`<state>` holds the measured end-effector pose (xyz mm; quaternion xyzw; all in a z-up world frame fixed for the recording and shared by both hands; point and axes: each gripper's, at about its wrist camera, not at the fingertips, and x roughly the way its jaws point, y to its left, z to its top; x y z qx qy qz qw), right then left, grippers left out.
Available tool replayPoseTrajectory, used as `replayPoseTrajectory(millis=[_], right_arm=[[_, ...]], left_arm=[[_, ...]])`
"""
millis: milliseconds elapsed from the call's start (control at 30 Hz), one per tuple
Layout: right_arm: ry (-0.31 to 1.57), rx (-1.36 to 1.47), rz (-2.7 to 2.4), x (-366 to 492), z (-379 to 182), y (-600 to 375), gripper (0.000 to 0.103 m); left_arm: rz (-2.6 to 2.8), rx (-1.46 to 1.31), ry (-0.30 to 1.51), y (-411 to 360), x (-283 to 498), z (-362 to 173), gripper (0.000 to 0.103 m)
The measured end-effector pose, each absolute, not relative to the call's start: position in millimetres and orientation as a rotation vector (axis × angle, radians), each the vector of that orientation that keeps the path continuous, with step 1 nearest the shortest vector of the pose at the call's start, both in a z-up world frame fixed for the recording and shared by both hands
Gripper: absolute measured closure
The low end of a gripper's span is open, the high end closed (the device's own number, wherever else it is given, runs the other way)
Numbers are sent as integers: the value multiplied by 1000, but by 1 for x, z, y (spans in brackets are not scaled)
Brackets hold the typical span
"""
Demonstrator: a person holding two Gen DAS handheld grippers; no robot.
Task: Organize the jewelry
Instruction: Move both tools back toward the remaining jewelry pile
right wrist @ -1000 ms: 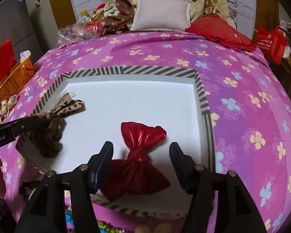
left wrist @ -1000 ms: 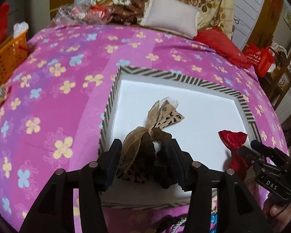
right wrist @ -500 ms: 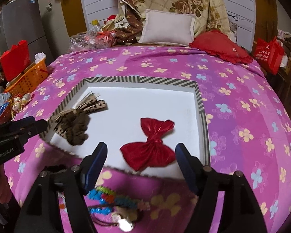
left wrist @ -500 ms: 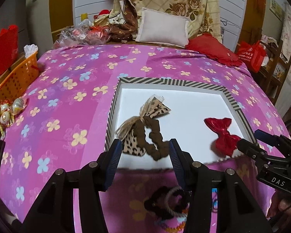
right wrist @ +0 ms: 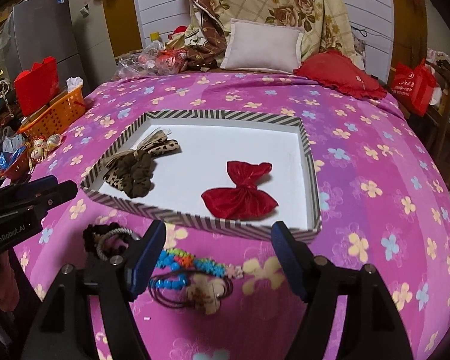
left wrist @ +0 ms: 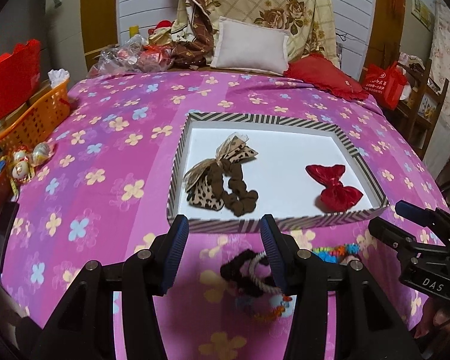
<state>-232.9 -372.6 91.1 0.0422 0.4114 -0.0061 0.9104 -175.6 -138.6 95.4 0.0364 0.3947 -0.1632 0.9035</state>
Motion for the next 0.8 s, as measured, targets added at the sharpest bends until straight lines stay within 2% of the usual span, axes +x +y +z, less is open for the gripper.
replayPoseTrajectory(millis=[800], right_arm=[[865, 66, 19, -279, 88, -353, 25]], left_arm=[[-313, 113, 821, -131, -218, 89, 72]])
